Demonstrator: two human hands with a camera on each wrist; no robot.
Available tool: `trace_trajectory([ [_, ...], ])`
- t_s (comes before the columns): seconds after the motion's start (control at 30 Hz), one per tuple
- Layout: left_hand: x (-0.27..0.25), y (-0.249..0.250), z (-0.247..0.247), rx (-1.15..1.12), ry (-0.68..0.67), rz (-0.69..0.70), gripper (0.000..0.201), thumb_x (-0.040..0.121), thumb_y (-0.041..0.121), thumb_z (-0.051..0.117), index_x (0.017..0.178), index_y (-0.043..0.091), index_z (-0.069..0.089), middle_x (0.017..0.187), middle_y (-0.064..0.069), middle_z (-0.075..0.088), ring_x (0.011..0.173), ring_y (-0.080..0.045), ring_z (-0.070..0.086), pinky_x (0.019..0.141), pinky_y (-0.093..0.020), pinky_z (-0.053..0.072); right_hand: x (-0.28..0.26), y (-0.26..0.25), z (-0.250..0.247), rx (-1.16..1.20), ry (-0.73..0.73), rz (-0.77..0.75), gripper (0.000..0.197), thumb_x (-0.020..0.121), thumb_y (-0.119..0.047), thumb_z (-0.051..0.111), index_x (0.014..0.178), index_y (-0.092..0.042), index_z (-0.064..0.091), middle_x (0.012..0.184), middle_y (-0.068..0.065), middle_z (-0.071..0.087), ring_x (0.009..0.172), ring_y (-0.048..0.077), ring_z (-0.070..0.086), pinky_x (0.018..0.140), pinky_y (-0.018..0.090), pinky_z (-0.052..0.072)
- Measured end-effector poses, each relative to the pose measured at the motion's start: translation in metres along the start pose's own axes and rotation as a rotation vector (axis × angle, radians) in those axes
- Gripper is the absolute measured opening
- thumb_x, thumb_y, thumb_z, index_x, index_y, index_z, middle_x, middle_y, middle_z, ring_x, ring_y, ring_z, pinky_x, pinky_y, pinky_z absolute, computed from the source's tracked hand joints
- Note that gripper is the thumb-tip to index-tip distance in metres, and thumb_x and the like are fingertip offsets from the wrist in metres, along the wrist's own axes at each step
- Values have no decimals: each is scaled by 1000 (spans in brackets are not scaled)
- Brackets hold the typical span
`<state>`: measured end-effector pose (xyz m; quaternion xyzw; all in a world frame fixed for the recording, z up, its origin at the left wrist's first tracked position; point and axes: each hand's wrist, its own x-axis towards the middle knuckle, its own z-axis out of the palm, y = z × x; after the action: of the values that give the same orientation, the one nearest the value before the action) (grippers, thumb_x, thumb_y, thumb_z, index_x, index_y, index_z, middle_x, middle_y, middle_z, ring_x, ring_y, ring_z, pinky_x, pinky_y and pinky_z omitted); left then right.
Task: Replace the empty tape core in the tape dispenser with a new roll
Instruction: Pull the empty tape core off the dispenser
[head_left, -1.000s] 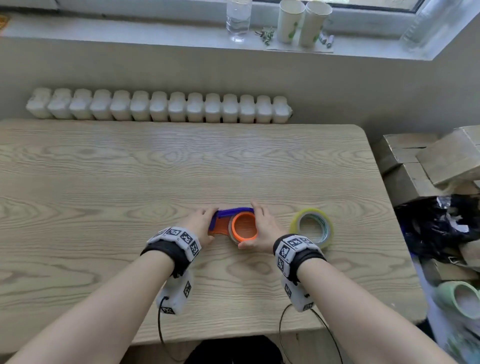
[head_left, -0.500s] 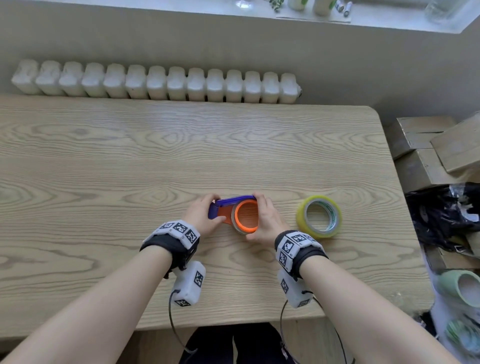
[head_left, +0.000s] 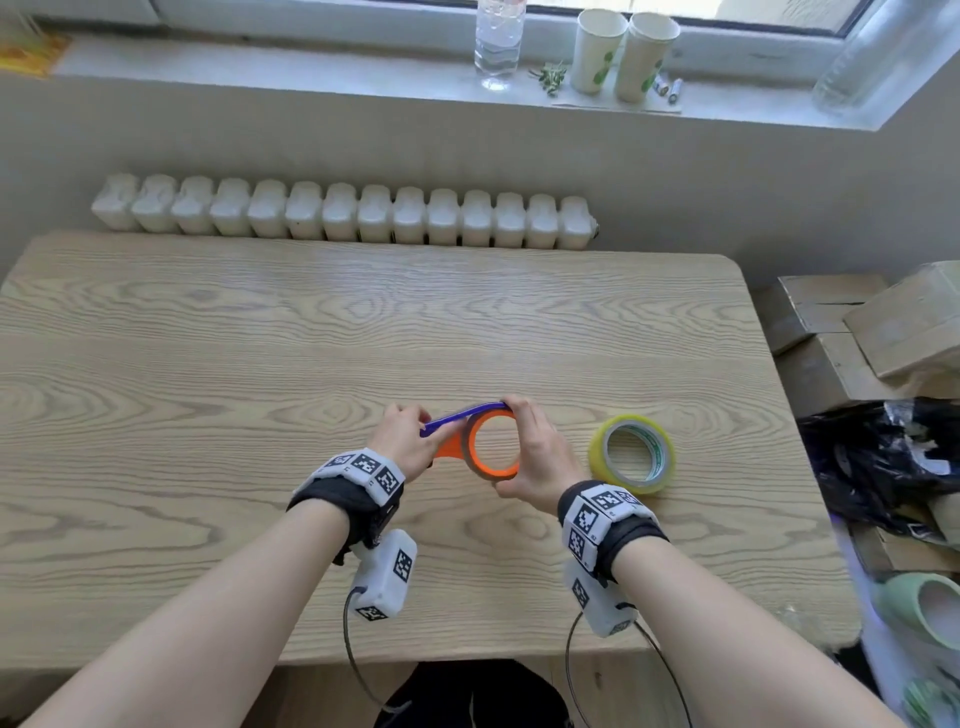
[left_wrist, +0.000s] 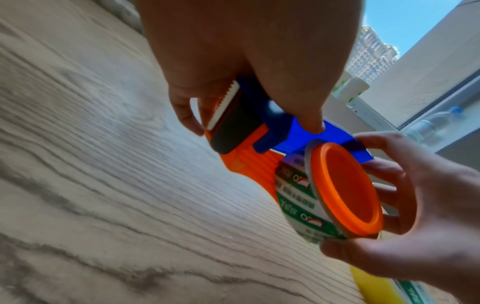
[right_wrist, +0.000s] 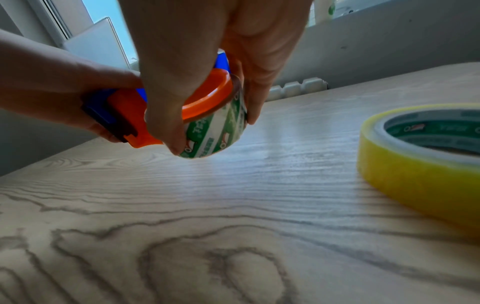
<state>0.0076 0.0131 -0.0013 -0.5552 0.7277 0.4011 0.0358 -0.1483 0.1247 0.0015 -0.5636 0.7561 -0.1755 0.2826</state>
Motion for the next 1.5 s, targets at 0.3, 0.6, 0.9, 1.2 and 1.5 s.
trace_trajectory([
  [0.3,-22,23,-29,21,105,78,62,77,66,50,103,11,61,103,-7,48,88,-23,56,85,-32,44,-8,-17,-28,-19,96,-78,108,63,-9,75,148,-13,9,151,8,32,112,33,57,75,31,45],
  [0.6,-27,26,-46,21,214,111,47,84,63,40,71,20,53,87,-7,53,95,-28,55,80,-33,37,-8,-31,-37,-17,135,-83,104,67,-21,78,147,-7,14,154,11,26,140,24,31,108,38,40],
  [0.9,-28,13,-52,39,260,28,45,88,59,36,63,22,45,88,-9,50,100,-32,55,95,-43,41,-8,-43,-41,82,250,-167,97,60,-31,82,138,-5,30,133,9,46,124,22,47,99,38,46],
  [1.2,-17,-15,-74,12,329,-22,56,81,67,29,54,20,43,83,-18,57,87,-37,59,86,-45,46,-2,-33,-47,102,318,-61,98,60,-31,83,138,-9,29,135,8,43,125,19,43,102,30,40],
  [1.5,-11,-30,-67,-86,253,-41,60,91,53,35,84,1,64,69,-7,59,82,-29,55,76,-36,38,-4,9,4,71,8,220,100,55,-33,86,135,-13,30,134,7,41,128,23,40,108,35,36],
])
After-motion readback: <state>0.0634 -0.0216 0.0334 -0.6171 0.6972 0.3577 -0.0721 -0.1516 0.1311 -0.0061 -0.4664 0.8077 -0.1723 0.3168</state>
